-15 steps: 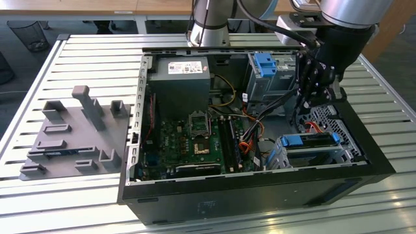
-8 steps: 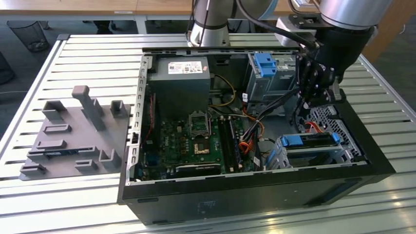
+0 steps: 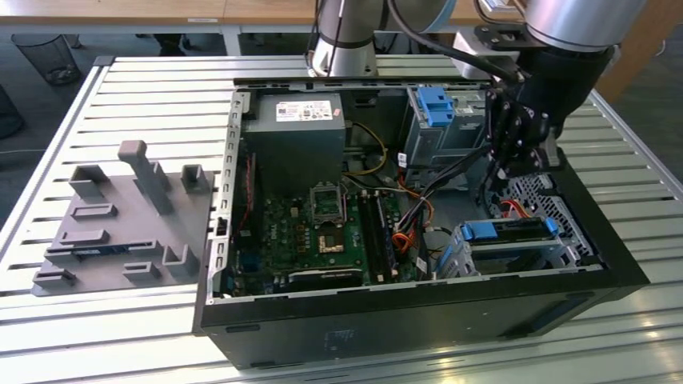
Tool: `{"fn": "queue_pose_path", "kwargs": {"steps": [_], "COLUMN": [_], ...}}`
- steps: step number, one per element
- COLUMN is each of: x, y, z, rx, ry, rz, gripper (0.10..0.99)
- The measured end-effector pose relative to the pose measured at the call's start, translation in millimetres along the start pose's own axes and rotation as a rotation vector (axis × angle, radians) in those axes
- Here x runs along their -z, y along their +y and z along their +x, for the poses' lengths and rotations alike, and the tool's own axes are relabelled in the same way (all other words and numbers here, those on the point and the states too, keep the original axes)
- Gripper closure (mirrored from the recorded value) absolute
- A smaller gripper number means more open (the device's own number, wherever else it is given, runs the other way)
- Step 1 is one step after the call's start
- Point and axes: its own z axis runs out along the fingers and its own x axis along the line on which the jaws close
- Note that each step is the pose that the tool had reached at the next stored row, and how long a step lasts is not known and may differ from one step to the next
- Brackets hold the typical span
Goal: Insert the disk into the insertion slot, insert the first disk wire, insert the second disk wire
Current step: 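Insert the second disk wire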
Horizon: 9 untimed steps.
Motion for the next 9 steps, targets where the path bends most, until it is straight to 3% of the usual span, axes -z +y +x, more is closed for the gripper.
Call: {"fn": "queue_pose_path", "kwargs": {"steps": [3,5,6,9], "x": [-0.7,-1.2,-1.7,-2.5], "y": [-0.1,-0.2,-0.2,-0.3], "z": [2.3,3.9,5.2,10.3], "rx": [-0.001,-0.001,-0.001,-0.001], "ry": [-0.0300,-0.0446,-0.0482,-0.0486], "rz": [-0.001,-0.001,-0.001,-0.001], "gripper": [0.941,0.941,0.941,0.941]}}
